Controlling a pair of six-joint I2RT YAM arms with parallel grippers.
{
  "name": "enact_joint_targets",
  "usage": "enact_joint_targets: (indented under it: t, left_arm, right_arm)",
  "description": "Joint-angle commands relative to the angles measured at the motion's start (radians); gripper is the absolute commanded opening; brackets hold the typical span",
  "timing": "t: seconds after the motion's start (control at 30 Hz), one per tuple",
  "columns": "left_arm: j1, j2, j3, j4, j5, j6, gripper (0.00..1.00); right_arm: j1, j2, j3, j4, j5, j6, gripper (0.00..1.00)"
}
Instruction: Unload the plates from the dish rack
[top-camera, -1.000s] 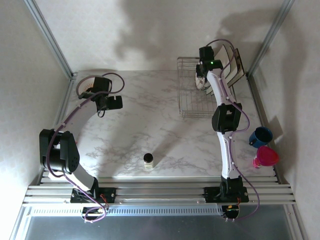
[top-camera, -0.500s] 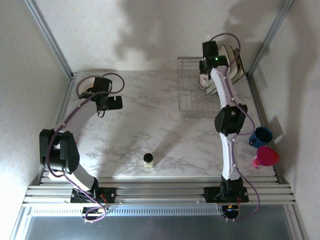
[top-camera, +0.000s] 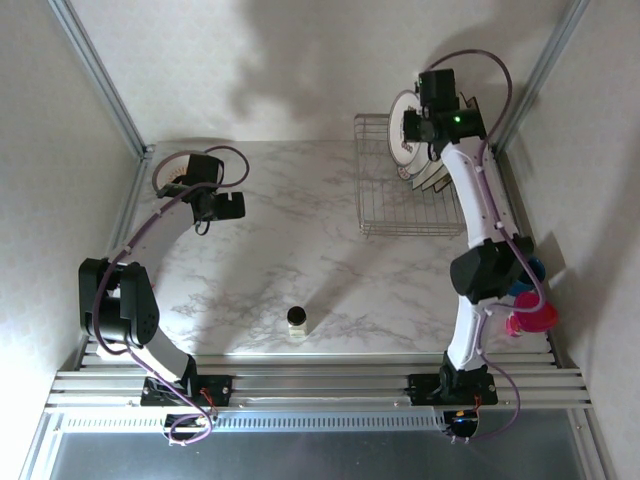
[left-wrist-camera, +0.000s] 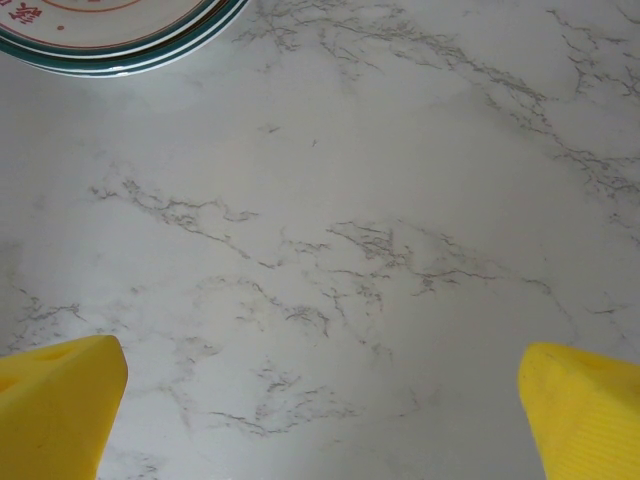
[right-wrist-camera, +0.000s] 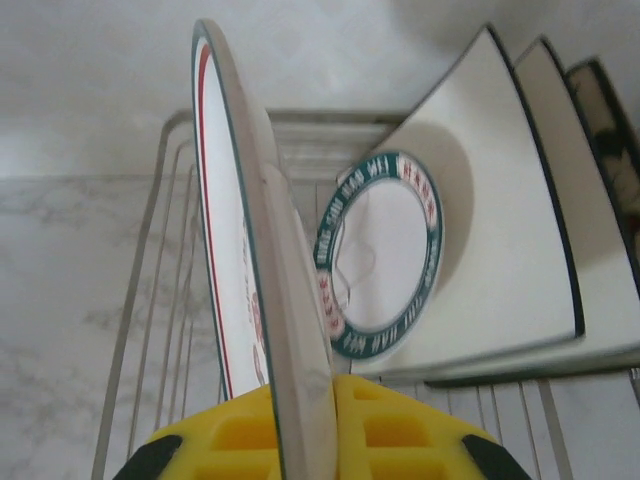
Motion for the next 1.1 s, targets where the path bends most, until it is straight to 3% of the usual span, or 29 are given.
enact_joint_targets:
  t: [0.0,0.33,0.53,0.7,0.8,1.07]
  left_arm:
    - [-0.009,-0.036,-0.007,-0.014,-0.011,0.013,0.99]
    - [-0.008,-0.033,-0.007,-0.017,-0.013,0.013,1.00]
    - [-0.009,-0.026,-0.011,-0.019,-0.017,0.011,1.00]
    - [-0.009,-0.018,-0.009,-0.019,-0.014,0.011,1.00]
    - [-0.008,-0.010,-0.002,-0.026,-0.017,0.011,1.00]
    - [-0.008,-0.020,-0.002,-0.022,0.006,0.003,1.00]
  right_arm:
    - [-0.003,-0.138,-0.188,0.123,-0.138,0.062,0.00]
    - [-0.095,-0.451,-0.772,0.474,-0.657,0.343,0.00]
    - [-0.120,-0.537,-1.036,0.708,-0.854,0.491,0.00]
    - [-0.121,-0.557,-1.262,1.056,-1.003,0.669,0.00]
    - [-0.120,-0.532,-1.348,1.211,-1.050,0.743,0.00]
    - [-0.115,-0.499,-1.393,1.249,-1.059,0.742,0.00]
